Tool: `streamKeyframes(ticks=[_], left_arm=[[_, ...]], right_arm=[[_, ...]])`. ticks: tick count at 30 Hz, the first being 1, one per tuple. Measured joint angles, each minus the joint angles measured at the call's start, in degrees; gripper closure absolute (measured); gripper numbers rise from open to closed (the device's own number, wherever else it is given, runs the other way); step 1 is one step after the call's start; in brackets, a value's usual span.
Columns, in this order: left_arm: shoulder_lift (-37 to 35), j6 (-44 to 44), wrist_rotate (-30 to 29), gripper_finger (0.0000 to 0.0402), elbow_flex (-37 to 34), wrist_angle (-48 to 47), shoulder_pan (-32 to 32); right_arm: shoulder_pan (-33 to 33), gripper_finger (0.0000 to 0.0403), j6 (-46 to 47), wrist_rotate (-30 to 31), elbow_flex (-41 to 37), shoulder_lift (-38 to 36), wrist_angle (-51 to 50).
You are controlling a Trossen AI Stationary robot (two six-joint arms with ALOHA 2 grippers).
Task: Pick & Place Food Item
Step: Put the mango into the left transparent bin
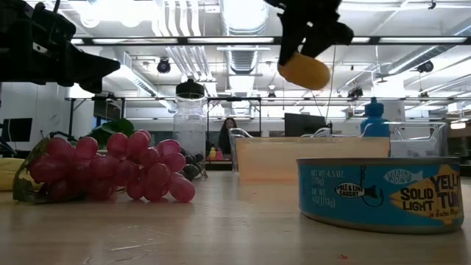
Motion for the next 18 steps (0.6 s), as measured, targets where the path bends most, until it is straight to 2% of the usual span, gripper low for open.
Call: streamKeyframes(ticks=[11,18], left_arm=[[0.0,0.0,0.0,0.0395,0.0,0.0,0.0],[0.0,0.0,0.0,0.0395,0.0,0.0,0.0]], right_arm=[[-16.2,0.0211,-6.0,3.4,1.0,0.0,1.3],[-26.2,0.0211,-7.6,4.4,-0.3,0.0,8.2]])
